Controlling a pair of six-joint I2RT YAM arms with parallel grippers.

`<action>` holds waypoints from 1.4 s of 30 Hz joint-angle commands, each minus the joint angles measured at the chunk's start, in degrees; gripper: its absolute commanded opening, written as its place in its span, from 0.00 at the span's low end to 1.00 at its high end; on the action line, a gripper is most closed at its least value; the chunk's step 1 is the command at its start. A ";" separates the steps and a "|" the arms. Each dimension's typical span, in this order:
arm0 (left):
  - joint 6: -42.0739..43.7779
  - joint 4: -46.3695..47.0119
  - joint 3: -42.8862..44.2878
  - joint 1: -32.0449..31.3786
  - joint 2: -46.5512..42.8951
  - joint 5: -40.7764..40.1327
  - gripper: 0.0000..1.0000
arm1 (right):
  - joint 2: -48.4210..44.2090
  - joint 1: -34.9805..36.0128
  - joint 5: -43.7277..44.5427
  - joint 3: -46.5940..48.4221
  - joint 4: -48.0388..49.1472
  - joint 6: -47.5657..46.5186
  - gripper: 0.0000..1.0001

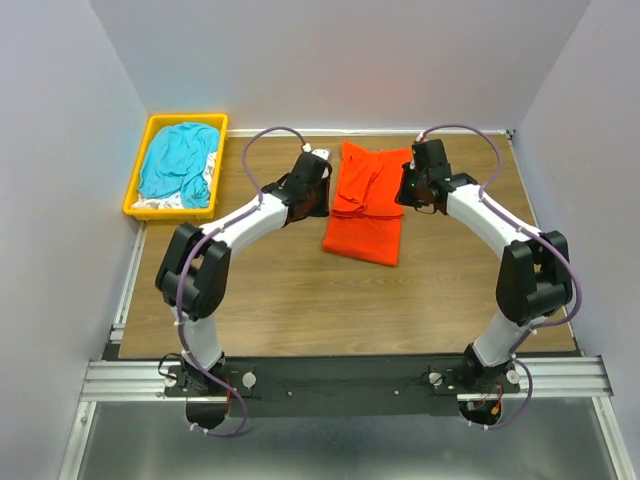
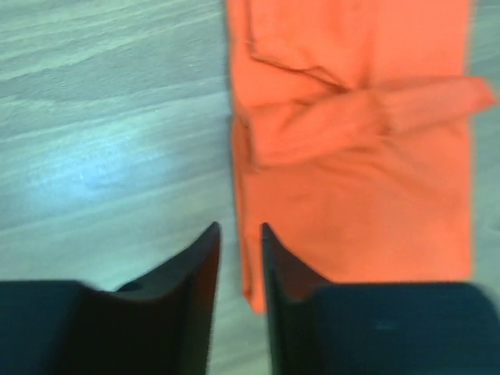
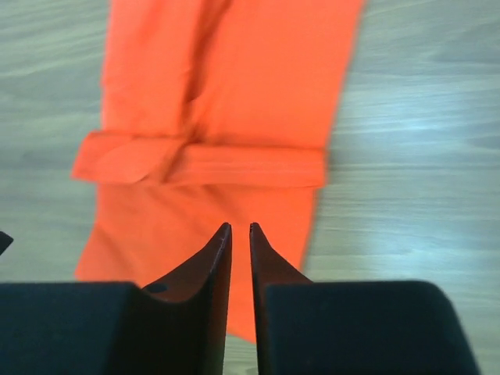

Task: Fold and stack the t-shirts
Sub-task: Fold the tshirt

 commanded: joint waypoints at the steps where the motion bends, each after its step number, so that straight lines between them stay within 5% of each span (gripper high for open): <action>1: -0.51 3.34 -5.22 -3.42 -4.87 1.08 0.21 | 0.33 3.39 -8.65 -3.80 5.56 2.08 0.20; 3: -0.77 4.66 -8.03 -4.57 -4.87 1.97 0.13 | 1.56 5.06 -8.91 -4.16 6.89 2.61 0.20; 17: -1.74 9.93 -14.72 -6.42 2.25 3.99 0.10 | 14.92 6.48 -9.09 0.41 12.43 3.85 0.16; 27: -1.30 10.03 -21.48 -6.77 -1.44 5.05 0.10 | 22.74 4.37 2.68 12.00 12.43 -1.86 0.16; 33: -3.05 9.23 -27.63 -7.83 -7.23 4.70 0.10 | 26.35 2.09 1.21 21.94 12.34 -3.19 0.17; 39: -6.92 9.67 -30.72 -7.83 -16.55 3.03 0.13 | 15.91 0.59 -10.81 9.40 14.17 1.81 0.18; 42: -8.24 14.23 -32.03 -6.95 -21.64 3.90 0.24 | 6.43 0.15 -21.25 -3.07 18.74 6.02 0.18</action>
